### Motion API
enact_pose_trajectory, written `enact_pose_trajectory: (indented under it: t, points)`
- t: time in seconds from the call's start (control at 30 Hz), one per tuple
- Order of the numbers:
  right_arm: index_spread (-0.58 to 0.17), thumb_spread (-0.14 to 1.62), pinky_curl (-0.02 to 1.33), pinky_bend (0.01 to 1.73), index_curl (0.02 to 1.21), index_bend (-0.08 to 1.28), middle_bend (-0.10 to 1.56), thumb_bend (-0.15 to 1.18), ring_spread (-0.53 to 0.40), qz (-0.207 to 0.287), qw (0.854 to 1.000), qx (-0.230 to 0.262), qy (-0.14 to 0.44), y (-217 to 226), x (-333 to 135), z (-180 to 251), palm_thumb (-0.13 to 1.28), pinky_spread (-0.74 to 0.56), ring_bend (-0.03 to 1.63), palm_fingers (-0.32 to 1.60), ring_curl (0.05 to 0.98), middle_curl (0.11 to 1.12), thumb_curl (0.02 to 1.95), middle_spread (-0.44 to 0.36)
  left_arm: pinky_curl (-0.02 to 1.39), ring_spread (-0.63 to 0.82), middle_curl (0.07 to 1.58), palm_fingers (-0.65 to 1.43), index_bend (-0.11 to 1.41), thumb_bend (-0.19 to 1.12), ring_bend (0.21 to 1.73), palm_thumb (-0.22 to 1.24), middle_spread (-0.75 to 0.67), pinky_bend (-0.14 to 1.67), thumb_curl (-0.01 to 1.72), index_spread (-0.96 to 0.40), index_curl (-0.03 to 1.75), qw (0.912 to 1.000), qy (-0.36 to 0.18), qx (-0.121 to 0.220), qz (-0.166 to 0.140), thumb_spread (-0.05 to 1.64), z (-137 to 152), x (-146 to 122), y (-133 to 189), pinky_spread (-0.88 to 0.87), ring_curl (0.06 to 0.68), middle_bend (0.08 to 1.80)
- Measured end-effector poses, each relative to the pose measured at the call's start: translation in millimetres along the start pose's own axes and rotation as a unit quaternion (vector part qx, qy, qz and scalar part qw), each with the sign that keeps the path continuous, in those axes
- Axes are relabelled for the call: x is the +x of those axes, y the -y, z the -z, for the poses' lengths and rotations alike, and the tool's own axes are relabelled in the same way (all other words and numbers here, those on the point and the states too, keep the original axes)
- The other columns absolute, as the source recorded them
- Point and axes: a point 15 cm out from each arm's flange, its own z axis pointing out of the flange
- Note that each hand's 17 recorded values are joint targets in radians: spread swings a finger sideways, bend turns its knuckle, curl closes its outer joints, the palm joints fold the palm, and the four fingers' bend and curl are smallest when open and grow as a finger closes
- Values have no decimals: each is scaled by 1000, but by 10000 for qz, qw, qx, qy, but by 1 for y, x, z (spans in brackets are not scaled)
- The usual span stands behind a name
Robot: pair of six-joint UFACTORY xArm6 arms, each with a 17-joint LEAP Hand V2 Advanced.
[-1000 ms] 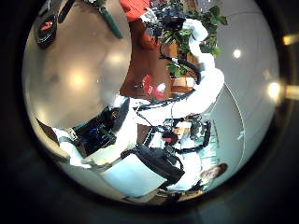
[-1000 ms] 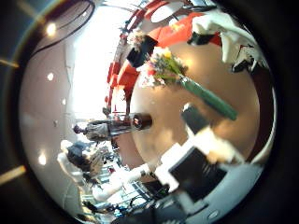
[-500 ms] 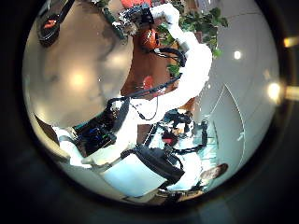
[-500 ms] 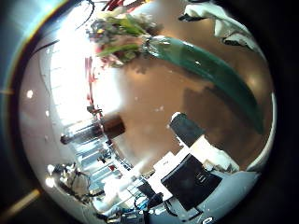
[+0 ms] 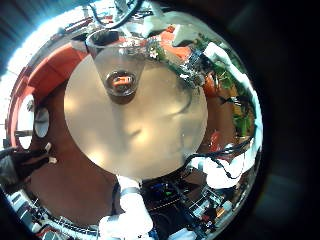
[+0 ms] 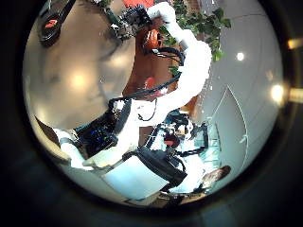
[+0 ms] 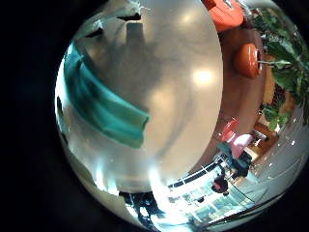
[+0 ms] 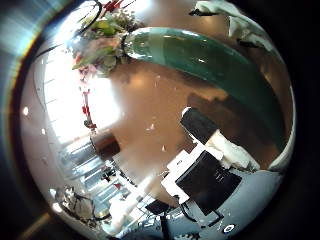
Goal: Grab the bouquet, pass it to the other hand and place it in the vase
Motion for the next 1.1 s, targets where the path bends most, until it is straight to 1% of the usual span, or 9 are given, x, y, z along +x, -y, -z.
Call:
enact_pose_trajectory:
  t: [0.23, 0.43, 0.5, 0.53, 0.63, 0.77, 0.87, 0.97, 1.1]
  points:
    - [-258, 1038, 327, 661, 503, 411, 785, -18, -169, -6, 9994, -252, -238, -7, 8, -11, 646, -20, 1087, 530, 470, 558, 506, -99, 261, 580, 334, 131, 185, -24, 459, 395, 424, 183, 334, 185, 378, 10000, 12, 6, -8, 1073, 1, -1, -1, 537, 203, 194]
    - [-330, 1010, 341, 857, 516, 428, 828, -5, -212, 20, 9986, -465, -235, -16, 5, -11, 765, -205, 1114, 956, 461, 574, 525, -159, 261, 580, 334, 131, 185, -23, 460, 402, 424, 183, 334, 185, 378, 10000, 18, 1, 5, 1078, 1, 0, 0, 537, 202, 194]
    - [-365, 987, 359, 902, 552, 503, 849, -9, -223, 40, 9979, -595, -245, -20, 3, -13, 798, -301, 1101, 1148, 462, 587, 538, -175, 261, 580, 334, 131, 185, -23, 460, 402, 424, 183, 333, 185, 378, 10000, 24, 15, -3, 1078, 2, 0, 0, 537, 202, 194]
    - [-373, 976, 376, 930, 566, 506, 878, -11, -224, 44, 9975, -662, -247, -22, 2, -14, 812, -345, 1107, 1180, 474, 598, 543, -180, 261, 580, 334, 131, 185, -23, 460, 402, 424, 183, 333, 185, 378, 10000, 29, 27, -4, 1078, 3, 0, 0, 537, 202, 194]
    - [-376, 939, 415, 990, 652, 704, 986, 5, -222, 42, 9966, -783, -243, -25, 3, -19, 897, -378, 1134, 1382, 495, 635, 570, -176, 260, 580, 334, 131, 186, -23, 460, 403, 424, 183, 333, 186, 379, 10000, 35, 44, -13, 1079, 4, 1, 0, 537, 202, 194]
    - [-360, 891, 495, 1179, 757, 899, 1126, 50, -223, 25, 9972, -719, -207, -22, 3, -18, 1050, -337, 1259, 1311, 550, 709, 625, -183, 260, 580, 336, 132, 185, -23, 459, 403, 424, 182, 332, 186, 380, 10000, 37, 54, -25, 1079, 5, 2, 0, 537, 201, 196]
    - [-336, 887, 554, 1294, 813, 993, 1209, 83, -223, -2, 9997, -221, -77, -7, 2, 7, 1117, -299, 1317, 1222, 591, 752, 678, -181, 260, 580, 337, 132, 185, -23, 459, 403, 423, 182, 332, 187, 380, 10000, 39, 50, -30, 1079, 5, 2, 1, 537, 201, 195]
    - [-314, 884, 602, 1357, 851, 1059, 1269, 98, -222, -56, 9970, 736, 251, 9, -2, 66, 1145, -263, 1366, 1176, 626, 782, 726, -172, 260, 580, 338, 132, 185, -23, 459, 403, 423, 182, 332, 187, 380, 10000, 28, 54, -24, 1079, 5, 2, 1, 537, 201, 195]
    - [-290, 881, 648, 1384, 881, 1110, 1320, 109, -217, 102, 9885, 1410, 540, -7, -9, 131, 1162, -229, 1415, 1141, 660, 803, 787, -161, 259, 580, 339, 132, 185, -23, 459, 403, 423, 183, 332, 187, 381, 10000, 37, 45, -44, 1079, 5, 1, 0, 537, 201, 195]
